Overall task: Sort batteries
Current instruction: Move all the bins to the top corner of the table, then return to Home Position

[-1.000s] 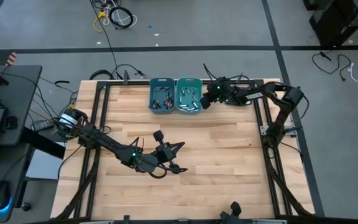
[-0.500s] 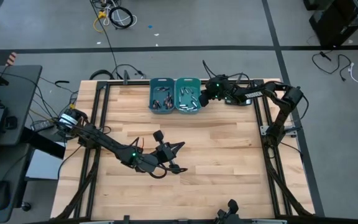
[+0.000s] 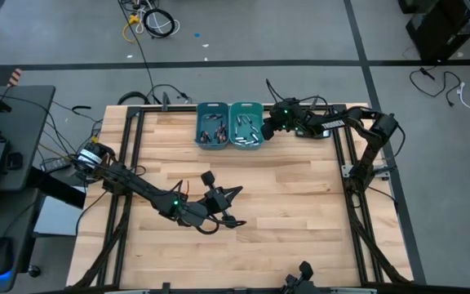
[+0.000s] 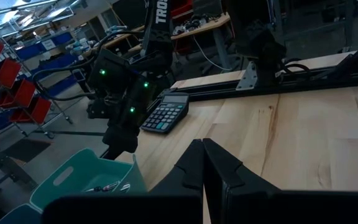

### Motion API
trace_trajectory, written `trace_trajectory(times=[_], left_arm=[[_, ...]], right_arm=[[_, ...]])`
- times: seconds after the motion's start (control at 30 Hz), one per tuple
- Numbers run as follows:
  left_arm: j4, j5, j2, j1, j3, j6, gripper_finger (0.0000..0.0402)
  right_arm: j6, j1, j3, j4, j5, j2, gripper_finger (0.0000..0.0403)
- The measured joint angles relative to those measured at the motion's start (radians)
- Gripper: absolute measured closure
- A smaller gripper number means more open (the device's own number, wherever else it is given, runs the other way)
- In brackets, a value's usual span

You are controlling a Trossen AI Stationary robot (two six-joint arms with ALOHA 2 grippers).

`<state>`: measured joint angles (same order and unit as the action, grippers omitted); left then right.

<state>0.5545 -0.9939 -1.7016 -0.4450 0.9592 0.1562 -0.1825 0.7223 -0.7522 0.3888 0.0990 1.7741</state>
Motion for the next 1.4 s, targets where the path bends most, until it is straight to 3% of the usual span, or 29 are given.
trace_trajectory(times=[0.3,0.53,0.73,0.9,1.13,1.27,1.4], left_arm=[[-0.001,-0.001,0.000,0.000,0.000,0.000,0.0401],[-0.024,0.002,0.000,0.000,0.000,0.000,0.0401],[-0.019,0.157,0.000,0.002,0.001,0.050,0.0401],[-0.006,0.260,0.003,0.009,0.001,0.082,0.0401],[0.144,0.554,0.004,0.070,0.001,0.206,0.0401],[0.236,0.713,0.005,0.135,0.002,0.265,0.0401],[0.219,0.765,0.025,0.202,0.001,0.313,0.0401]], right_arm=[[-0.005,0.008,-0.001,-0.024,-0.009,-0.007,0.0403],[0.003,0.019,-0.001,-0.109,-0.018,-0.095,0.0403],[0.020,-0.027,-0.001,-0.230,-0.021,-0.277,0.0403],[0.072,-0.158,0.032,-0.256,-0.028,-0.485,0.0403],[0.078,-0.442,0.108,-0.219,-0.030,-0.717,0.0403],[0.087,-0.600,0.147,-0.125,-0.030,-0.787,0.0403],[0.110,-0.720,0.156,-0.061,-0.052,-0.826,0.0403]])
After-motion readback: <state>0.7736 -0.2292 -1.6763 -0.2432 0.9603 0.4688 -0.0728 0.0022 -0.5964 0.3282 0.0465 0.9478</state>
